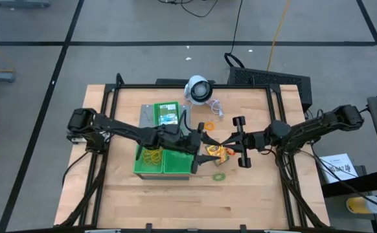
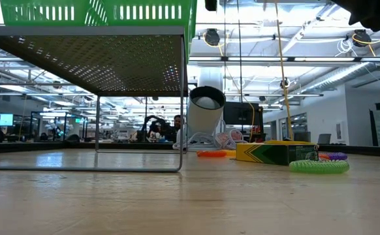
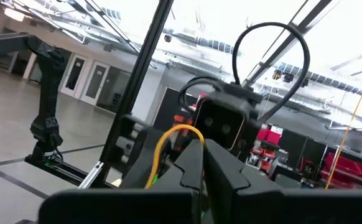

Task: Pick & Place Office Desk Supplies
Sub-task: Put the yellow rubber band into the bottom left green basket on the shelf

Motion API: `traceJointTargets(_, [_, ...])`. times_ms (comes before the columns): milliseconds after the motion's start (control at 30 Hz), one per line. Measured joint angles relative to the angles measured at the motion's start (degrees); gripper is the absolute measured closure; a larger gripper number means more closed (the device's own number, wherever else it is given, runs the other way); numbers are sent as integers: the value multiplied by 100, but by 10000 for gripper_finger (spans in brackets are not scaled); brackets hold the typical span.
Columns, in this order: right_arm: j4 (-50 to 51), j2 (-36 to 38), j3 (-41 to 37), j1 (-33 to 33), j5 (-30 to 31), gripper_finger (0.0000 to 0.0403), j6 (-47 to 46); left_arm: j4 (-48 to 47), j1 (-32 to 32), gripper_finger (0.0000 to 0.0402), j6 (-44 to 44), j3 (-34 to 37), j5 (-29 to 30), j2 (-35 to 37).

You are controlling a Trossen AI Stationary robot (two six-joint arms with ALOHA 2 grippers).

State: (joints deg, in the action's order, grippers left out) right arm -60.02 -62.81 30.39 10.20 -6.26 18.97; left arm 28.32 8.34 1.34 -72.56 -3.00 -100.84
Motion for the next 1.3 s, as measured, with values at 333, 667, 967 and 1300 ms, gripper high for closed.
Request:
traceJointTargets(333, [-120,-127,2,-84,7,403,147,89,-90,165,-109,-15,1,-22])
traceJointTargets(667, [-148,-321,127,-120,15,403,162,-232,-205,167,-14,-17,-1,-17])
traceJointTargets(967, [-89,-321,127,-163,15,403,156,-326,-199,271,-85,-16,-136,-17])
traceJointTargets(1300, [29,-319,127,-236,35,398,-134,-477,-199,390,-106,-14,-203,50])
